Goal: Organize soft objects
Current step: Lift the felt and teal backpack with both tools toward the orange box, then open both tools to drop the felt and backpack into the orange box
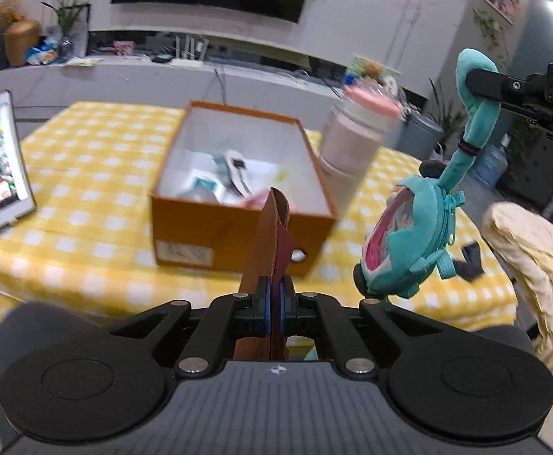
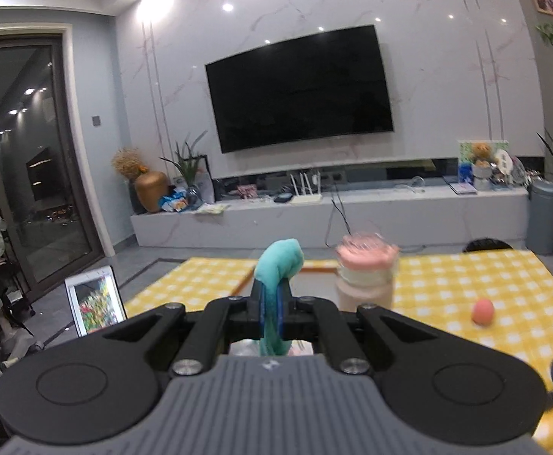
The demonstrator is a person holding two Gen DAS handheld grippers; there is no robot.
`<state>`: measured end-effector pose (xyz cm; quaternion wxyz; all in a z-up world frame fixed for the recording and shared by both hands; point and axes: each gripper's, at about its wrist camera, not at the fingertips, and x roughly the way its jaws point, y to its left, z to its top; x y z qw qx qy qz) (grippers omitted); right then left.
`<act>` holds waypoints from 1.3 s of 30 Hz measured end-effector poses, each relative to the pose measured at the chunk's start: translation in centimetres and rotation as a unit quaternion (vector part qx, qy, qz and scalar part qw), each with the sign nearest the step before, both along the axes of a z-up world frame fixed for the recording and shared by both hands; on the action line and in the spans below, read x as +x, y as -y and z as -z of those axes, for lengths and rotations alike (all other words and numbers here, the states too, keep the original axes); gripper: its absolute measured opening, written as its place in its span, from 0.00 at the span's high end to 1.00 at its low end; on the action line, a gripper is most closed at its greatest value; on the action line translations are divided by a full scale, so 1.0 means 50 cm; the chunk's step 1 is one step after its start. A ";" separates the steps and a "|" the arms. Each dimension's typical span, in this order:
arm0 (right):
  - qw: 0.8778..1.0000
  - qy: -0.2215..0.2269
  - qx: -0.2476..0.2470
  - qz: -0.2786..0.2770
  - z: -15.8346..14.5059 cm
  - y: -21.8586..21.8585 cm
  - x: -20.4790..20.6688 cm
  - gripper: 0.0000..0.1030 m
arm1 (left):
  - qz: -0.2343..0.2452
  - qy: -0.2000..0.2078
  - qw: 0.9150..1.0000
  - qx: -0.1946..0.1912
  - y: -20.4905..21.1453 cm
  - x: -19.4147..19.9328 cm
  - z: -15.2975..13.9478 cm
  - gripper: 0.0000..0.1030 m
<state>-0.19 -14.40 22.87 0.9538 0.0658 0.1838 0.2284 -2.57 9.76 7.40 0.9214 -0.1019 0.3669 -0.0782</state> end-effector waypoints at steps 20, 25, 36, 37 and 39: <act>0.990 0.107 -0.085 0.018 -0.174 -0.182 0.278 0.97 | -0.030 0.109 0.993 -0.013 -0.100 0.280 -0.170 0.96; 0.991 0.066 -0.117 0.016 -0.119 -0.201 0.343 0.97 | -0.038 0.075 0.996 -0.022 -0.109 0.398 -0.111 0.96; 0.981 0.010 -0.193 -0.004 0.010 -0.242 0.423 0.97 | -0.031 -0.001 0.997 0.069 -0.078 0.556 0.060 0.96; 0.980 0.006 -0.198 -0.004 0.022 -0.247 0.430 0.97 | -0.030 -0.005 0.997 0.073 -0.075 0.559 0.064 0.96; 0.978 -0.001 -0.206 -0.006 0.042 -0.260 0.439 0.97 | -0.031 -0.015 0.995 0.089 -0.071 0.566 0.085 0.96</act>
